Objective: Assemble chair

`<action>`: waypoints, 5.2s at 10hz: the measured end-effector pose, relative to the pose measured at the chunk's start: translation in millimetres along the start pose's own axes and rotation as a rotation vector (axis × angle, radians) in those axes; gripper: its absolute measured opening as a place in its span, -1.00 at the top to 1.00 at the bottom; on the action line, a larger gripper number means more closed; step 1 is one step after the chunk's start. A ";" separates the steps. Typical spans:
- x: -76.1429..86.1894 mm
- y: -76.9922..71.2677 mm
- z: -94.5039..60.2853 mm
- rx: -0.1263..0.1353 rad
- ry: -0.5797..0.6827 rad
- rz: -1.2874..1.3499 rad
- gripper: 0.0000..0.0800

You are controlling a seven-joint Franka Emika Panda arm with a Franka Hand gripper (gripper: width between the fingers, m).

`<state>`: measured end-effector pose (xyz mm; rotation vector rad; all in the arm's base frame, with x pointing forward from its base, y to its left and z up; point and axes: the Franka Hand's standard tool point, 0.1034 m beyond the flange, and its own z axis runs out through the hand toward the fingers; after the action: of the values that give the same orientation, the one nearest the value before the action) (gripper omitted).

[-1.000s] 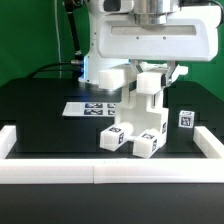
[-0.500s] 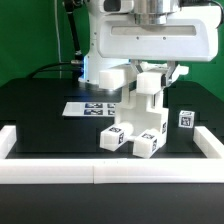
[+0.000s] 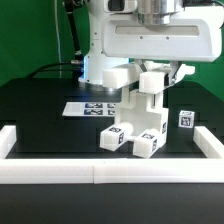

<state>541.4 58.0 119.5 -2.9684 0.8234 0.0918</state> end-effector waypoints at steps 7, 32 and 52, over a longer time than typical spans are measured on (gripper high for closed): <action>0.6 -0.6 -0.1 0.003 0.007 -0.007 0.27; 0.7 -0.9 0.1 0.012 0.027 -0.020 0.27; -0.3 7.5 21.7 -0.014 0.010 0.002 0.27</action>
Offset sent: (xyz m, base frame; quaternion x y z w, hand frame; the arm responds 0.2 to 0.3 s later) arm -0.0129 -0.0051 -0.0030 -0.0246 0.0065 0.0253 0.9994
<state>536.3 53.3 97.6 -2.9833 0.8306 0.0832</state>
